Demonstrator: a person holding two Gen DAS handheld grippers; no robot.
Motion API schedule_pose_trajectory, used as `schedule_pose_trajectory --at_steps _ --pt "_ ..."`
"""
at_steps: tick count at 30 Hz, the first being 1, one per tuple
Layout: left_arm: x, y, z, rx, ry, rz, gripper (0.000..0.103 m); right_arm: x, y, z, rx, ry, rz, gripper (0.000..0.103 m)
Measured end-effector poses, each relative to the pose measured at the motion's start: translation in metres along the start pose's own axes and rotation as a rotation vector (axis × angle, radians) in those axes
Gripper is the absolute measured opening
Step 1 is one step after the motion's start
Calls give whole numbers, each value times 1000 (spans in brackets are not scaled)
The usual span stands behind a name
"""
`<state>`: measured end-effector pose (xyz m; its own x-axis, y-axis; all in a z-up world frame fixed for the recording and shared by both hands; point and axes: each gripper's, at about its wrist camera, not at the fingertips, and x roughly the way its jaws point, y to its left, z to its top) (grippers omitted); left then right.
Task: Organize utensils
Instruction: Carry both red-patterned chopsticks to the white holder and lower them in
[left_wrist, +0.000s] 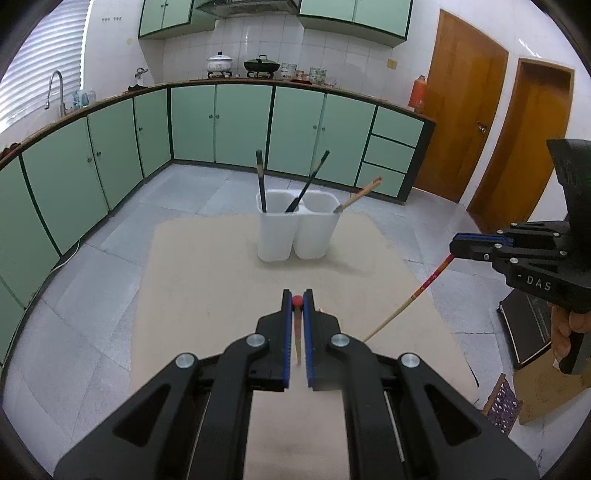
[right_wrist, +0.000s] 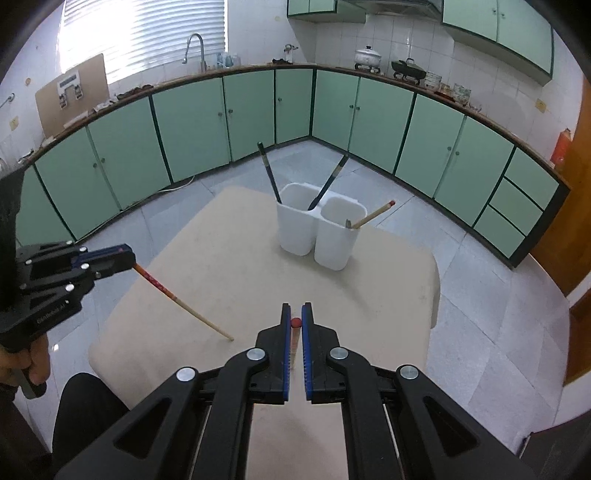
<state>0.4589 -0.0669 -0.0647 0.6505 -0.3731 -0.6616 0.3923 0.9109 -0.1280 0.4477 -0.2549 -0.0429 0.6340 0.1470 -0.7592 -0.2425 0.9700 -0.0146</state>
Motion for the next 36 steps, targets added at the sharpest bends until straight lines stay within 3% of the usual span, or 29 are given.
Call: schedule_pose_trajectory --at_steps 14,26,36 --pt "-1 -5 70 56 -48 32 5 -24 -20 65 18 -17 2 5" --pt "-16 -17 155 87 -173 60 5 -46 -35 139 58 -108 -29 5" --pt "21 -31 200 106 -225 93 5 -22 -55 185 101 -155 -58 5"
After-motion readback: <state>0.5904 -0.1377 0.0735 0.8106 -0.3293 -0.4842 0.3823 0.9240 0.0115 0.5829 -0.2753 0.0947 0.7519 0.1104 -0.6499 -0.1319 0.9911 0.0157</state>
